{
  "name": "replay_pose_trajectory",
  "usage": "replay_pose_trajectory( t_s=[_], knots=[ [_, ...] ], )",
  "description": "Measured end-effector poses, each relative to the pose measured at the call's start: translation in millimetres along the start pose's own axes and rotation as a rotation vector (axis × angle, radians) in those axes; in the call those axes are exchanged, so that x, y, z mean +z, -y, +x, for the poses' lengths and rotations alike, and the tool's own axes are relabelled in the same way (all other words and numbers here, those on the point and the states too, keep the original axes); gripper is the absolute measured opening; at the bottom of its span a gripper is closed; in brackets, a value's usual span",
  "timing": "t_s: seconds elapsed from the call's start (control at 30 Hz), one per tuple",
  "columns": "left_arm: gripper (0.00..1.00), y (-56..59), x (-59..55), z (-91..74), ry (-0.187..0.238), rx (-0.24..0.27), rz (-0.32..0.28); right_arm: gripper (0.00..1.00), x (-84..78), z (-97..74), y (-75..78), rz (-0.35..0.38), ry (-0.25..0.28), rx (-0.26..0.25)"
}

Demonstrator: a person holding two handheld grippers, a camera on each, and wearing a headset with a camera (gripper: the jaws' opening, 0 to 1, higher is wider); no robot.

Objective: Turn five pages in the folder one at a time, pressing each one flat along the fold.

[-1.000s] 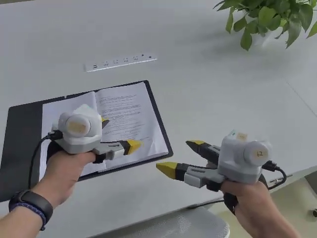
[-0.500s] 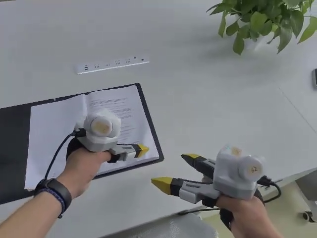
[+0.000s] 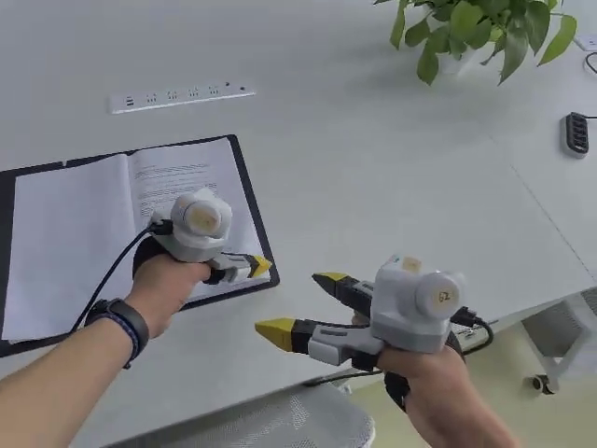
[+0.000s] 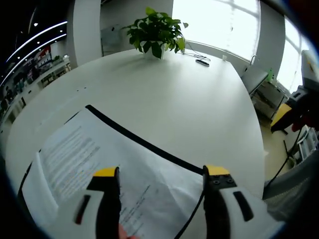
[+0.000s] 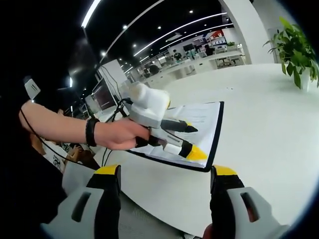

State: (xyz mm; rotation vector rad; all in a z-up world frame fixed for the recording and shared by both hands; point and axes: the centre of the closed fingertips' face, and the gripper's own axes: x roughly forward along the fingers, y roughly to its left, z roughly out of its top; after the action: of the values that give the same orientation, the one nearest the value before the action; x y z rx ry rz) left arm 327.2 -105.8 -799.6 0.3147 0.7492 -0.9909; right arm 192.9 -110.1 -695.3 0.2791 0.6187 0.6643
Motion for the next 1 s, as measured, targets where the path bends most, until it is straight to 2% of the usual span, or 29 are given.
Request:
replay_pose_trajectory(
  t_s=[0.1,0.17,0.27,0.33,0.8,1.0],
  knots=[
    [0.67,-0.1,-10.7,7.9,-0.037,0.003,0.022,0.72,-2.2,3.1,3.2,0.004,-0.013,0.008],
    [0.65,-2.1,-10.5,6.5,-0.035,0.017,0.04,0.72,-3.8,3.9,4.3,-0.005,-0.026,0.012],
    [0.66,-0.8,-10.4,5.3,-0.026,0.004,0.035,0.72,-1.7,4.4,5.6,-0.003,-0.022,0.019],
    [0.65,-0.9,-12.7,4.5,-0.03,0.01,0.07,0.72,-1.1,5.6,7.3,0.002,-0.021,0.021],
    [0.61,-2.7,-17.1,-2.5,-0.035,-0.006,0.092,0.7,1.8,7.3,11.7,0.014,-0.009,0.017],
    [0.57,-3.8,-18.0,-7.4,-0.039,-0.018,0.072,0.7,-1.1,7.2,11.6,0.018,-0.013,0.016]
  ],
)
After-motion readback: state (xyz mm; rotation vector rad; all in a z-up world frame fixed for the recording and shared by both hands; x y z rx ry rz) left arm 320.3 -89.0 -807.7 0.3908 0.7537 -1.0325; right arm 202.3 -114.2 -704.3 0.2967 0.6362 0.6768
